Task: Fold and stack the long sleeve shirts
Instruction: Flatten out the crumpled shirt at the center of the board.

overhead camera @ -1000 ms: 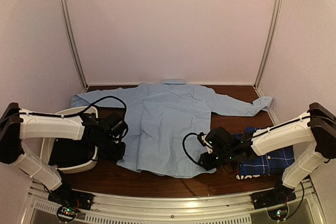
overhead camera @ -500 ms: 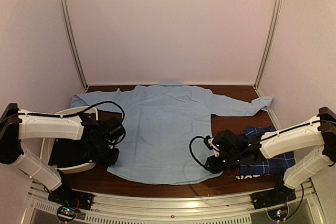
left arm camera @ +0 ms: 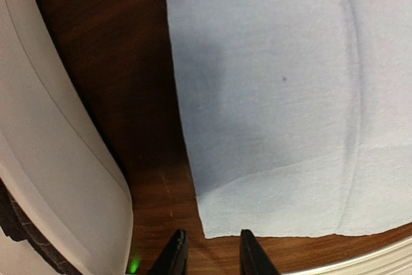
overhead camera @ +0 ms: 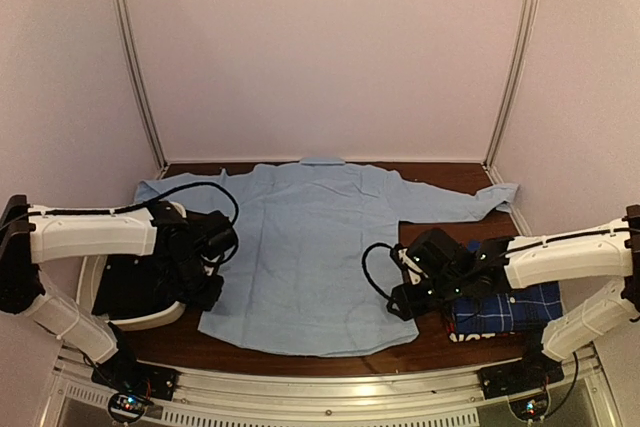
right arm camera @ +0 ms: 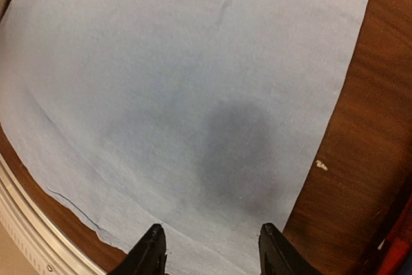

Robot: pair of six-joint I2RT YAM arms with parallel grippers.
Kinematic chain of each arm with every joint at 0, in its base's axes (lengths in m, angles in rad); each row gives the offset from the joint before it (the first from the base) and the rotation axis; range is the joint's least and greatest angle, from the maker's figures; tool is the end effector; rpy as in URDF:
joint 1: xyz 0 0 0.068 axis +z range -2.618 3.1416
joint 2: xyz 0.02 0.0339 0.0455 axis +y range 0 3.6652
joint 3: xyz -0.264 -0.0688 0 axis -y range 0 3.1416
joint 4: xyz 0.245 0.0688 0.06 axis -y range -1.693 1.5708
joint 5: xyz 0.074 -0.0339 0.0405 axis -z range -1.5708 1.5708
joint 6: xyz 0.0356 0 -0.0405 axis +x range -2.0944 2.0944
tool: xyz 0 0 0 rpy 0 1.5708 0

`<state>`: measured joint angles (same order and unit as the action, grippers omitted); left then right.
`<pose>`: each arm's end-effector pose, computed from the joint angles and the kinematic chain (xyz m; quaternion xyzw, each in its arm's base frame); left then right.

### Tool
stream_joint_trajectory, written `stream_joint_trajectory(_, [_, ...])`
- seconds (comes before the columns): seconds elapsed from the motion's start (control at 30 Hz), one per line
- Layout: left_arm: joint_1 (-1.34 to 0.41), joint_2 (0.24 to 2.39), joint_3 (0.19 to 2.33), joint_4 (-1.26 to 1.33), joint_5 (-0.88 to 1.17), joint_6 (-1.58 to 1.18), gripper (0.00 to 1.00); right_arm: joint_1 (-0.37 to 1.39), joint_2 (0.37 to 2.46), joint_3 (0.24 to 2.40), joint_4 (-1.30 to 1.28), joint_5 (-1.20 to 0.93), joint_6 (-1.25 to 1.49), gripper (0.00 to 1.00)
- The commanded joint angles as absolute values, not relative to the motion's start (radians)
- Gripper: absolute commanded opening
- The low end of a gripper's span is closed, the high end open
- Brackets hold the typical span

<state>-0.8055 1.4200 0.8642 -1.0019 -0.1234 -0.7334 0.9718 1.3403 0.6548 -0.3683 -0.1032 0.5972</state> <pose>0.1566 -0.1567 0.1869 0.0356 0.9974 0.0397 0.0476 0.1331 0.2014 0.1668 -0.1927 0.9461 0.2156 0.1454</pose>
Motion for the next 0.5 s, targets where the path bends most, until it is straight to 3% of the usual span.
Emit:
stream_joint_trajectory(0.0, [-0.799, 1.381, 0.971, -1.041, -0.113, -0.684, 0.33, 0.897, 1.303, 0.767, -0.42, -0.024, 0.564, 0.55])
stream_joint_trajectory(0.23, [-0.799, 1.408, 1.122, -0.97, -0.105, -0.64, 0.44, 0.658, 1.322, 0.904, -0.383, 0.048, 0.493, 0.69])
stream_joint_trajectory(0.47, [-0.773, 1.535, 1.256, -0.8, -0.033, -0.561, 0.47, 0.381, 1.384, 1.01, -0.302, 0.097, 0.474, 0.85])
